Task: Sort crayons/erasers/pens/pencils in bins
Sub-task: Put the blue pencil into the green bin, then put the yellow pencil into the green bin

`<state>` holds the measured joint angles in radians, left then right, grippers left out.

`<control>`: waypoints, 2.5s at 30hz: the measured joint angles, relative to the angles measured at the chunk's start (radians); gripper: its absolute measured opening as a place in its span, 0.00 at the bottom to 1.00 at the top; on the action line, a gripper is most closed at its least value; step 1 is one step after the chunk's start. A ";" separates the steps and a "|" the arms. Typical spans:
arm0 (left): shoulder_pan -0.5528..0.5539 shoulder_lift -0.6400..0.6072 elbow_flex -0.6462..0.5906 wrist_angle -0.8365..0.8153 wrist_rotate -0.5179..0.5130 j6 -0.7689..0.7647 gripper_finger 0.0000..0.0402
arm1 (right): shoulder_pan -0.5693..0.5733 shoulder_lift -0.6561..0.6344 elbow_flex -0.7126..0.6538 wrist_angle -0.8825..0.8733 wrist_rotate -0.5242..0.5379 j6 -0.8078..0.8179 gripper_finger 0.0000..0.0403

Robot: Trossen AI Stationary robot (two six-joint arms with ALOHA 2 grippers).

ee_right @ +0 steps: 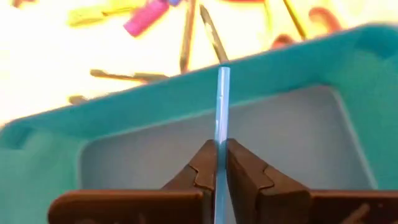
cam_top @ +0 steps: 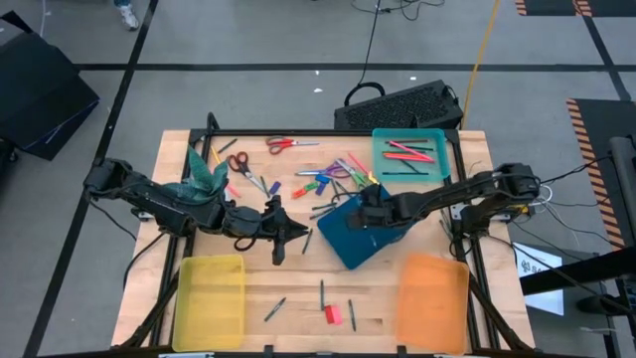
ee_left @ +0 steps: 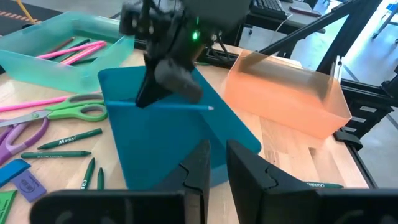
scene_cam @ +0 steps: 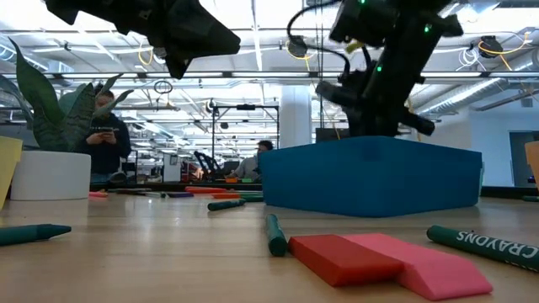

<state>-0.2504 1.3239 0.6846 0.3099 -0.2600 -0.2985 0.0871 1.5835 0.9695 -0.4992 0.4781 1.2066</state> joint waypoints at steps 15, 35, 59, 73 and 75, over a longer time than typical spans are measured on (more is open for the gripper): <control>-0.001 0.000 0.000 -0.001 0.000 -0.001 0.13 | -0.204 -0.337 0.003 -0.117 0.074 -0.917 0.04; 0.017 0.000 0.001 0.037 -0.001 -0.097 0.13 | -0.896 -0.193 -0.184 0.171 -0.245 -1.875 0.04; 0.480 0.369 0.454 -1.061 0.051 -0.491 0.42 | -0.818 -0.271 -0.144 0.140 -0.244 -1.740 0.45; 0.867 0.363 0.471 -1.246 0.069 -0.582 0.32 | -0.543 -0.470 -0.144 0.151 -0.299 -1.609 0.47; 0.933 0.363 0.484 -1.301 0.073 -0.575 0.32 | -0.509 -0.477 -0.144 0.150 -0.299 -1.588 0.47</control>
<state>0.6822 1.6867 1.1689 -0.9907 -0.1868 -0.8735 -0.4222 1.1064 0.8253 -0.3494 0.1791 -0.3818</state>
